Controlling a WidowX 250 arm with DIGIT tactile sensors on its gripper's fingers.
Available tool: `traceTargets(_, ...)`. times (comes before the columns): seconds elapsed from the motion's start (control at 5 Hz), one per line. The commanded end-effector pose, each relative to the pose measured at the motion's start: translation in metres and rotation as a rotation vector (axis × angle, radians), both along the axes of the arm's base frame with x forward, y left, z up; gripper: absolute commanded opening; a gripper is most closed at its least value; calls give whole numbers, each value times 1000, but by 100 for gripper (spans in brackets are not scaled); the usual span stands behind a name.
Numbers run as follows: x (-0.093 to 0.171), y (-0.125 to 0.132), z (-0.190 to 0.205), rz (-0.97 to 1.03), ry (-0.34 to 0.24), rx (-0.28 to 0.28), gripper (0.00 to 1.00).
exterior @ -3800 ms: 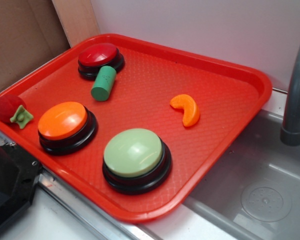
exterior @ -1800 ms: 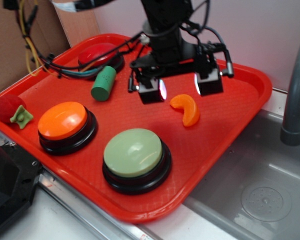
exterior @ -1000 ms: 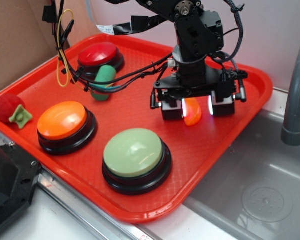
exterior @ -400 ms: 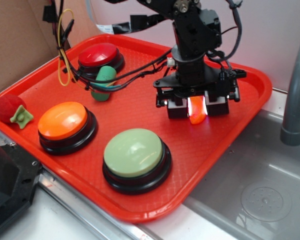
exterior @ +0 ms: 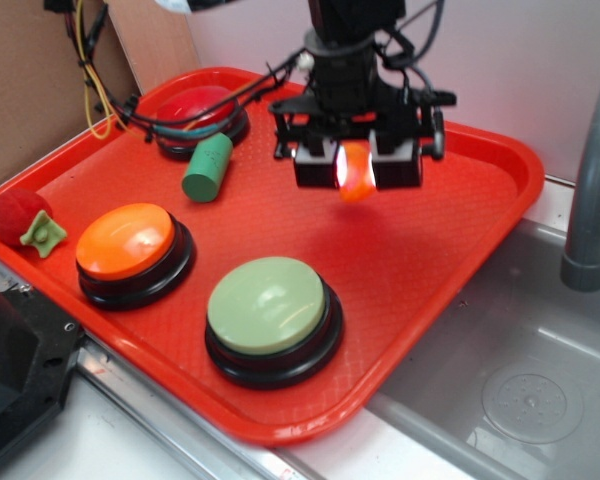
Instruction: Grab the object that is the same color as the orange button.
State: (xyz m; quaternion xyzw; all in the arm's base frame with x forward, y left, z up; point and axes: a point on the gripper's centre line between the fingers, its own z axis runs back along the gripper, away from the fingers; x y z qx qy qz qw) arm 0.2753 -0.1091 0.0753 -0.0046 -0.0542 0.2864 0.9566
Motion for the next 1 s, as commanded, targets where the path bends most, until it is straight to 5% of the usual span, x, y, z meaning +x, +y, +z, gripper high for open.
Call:
traceTargets(0.0, 4, 45, 95, -189, -66, -3, 0)
traceTargets(0.2, 0, 75, 128, -221, -79, -62, 0)
traceTargets(0.4, -14, 99, 154, -153, -178, -54, 0)
traceTargets(0.6, -21, 109, 166, -169, -185, -96, 0)
traceTargets(0.8, -20, 106, 164, -174, -175, -27, 0)
